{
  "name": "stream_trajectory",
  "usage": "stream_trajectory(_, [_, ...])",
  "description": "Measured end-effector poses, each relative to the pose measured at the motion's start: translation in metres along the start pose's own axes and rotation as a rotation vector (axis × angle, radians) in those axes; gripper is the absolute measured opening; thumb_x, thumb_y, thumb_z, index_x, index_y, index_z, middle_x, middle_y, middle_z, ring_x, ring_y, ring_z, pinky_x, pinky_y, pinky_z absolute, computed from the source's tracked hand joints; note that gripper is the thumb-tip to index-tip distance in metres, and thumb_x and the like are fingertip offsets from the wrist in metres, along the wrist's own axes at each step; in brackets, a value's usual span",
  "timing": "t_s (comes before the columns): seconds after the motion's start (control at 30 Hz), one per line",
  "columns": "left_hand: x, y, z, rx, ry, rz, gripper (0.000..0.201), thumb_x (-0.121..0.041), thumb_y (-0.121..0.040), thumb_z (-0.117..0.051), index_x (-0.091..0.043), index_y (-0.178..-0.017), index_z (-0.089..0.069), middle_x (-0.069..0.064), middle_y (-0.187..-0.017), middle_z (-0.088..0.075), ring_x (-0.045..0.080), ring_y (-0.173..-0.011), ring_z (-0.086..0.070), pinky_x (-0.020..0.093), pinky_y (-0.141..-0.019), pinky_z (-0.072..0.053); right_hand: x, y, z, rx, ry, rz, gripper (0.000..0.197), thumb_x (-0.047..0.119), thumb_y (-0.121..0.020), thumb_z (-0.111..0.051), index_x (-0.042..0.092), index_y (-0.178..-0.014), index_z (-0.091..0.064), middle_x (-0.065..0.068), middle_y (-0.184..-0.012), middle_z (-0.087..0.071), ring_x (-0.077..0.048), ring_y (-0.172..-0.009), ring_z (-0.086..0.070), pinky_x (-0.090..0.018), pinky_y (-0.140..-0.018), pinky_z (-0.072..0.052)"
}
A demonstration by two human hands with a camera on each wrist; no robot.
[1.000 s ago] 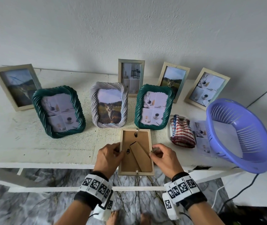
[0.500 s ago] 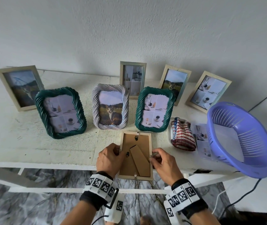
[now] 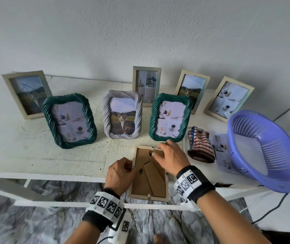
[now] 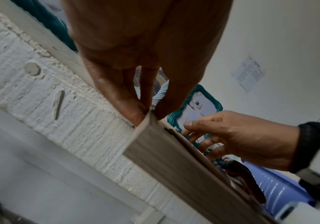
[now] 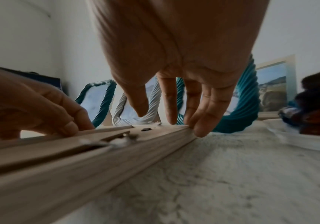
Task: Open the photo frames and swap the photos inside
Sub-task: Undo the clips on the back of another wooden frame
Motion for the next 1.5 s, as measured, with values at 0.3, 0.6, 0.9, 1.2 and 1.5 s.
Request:
stream_trajectory(0.3, [-0.001,0.0,-0.001,0.003,0.004,-0.031,0.013,-0.025,-0.082,-0.069,-0.014,-0.089,-0.069,-0.001,-0.082,-0.071,0.017,-0.08,-0.066,0.029,-0.077,-0.053,0.006,-0.024,-0.004,0.004,0.139,-0.103,0.033,0.051,-0.088,-0.055,0.02,-0.088,-0.047,-0.005,-0.1,-0.052,-0.027,-0.09,-0.054,-0.032,-0.066,-0.041])
stream_trajectory(0.6, [-0.001,-0.001,-0.001,0.013,0.004,-0.052,0.017,-0.029,-0.082,-0.069,-0.013,-0.089,-0.068,-0.001,-0.082,-0.071,0.017,-0.079,-0.065,0.03,-0.076,-0.053,0.014,-0.03,0.0,0.037,0.272,0.112,0.014,0.021,-0.095,-0.057,0.009,-0.089,-0.063,-0.008,-0.094,-0.061,-0.025,-0.077,-0.063,-0.034,-0.066,-0.052])
stream_trajectory(0.9, [0.001,-0.003,-0.002,0.023,0.008,-0.028,0.013,-0.025,-0.08,-0.07,-0.015,-0.089,-0.068,-0.003,-0.081,-0.071,0.017,-0.079,-0.066,0.033,-0.078,-0.055,0.011,-0.028,0.002,0.055,0.183,0.108,0.015,0.018,-0.097,-0.053,0.01,-0.096,-0.065,-0.006,-0.095,-0.06,-0.024,-0.081,-0.061,-0.033,-0.067,-0.049])
stream_trajectory(1.2, [0.004,-0.001,0.0,0.031,0.082,0.002,0.012,-0.024,-0.08,-0.071,-0.017,-0.088,-0.067,-0.006,-0.079,-0.068,0.014,-0.077,-0.066,0.036,-0.076,-0.057,0.031,0.049,0.025,-0.147,0.023,0.134,0.011,0.028,-0.093,-0.055,0.018,-0.09,-0.057,0.006,-0.087,-0.048,-0.006,-0.068,-0.044,-0.011,-0.053,-0.029])
stream_trajectory(1.5, [0.008,-0.005,-0.001,0.03,0.104,0.036,0.017,-0.025,-0.079,-0.074,-0.015,-0.093,-0.068,-0.004,-0.081,-0.069,0.015,-0.08,-0.067,0.03,-0.08,-0.055,0.047,0.117,-0.034,-0.016,0.109,0.08,0.03,0.052,-0.071,-0.073,0.025,-0.081,-0.063,0.007,-0.089,-0.061,-0.007,-0.073,-0.056,-0.023,-0.063,-0.053])
Point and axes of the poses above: each hand's wrist, its own y-axis away from the middle knuckle, its own z-axis out of the back of the hand, x = y × z, the point moved 10 cm from there along -y, towards the middle knuckle
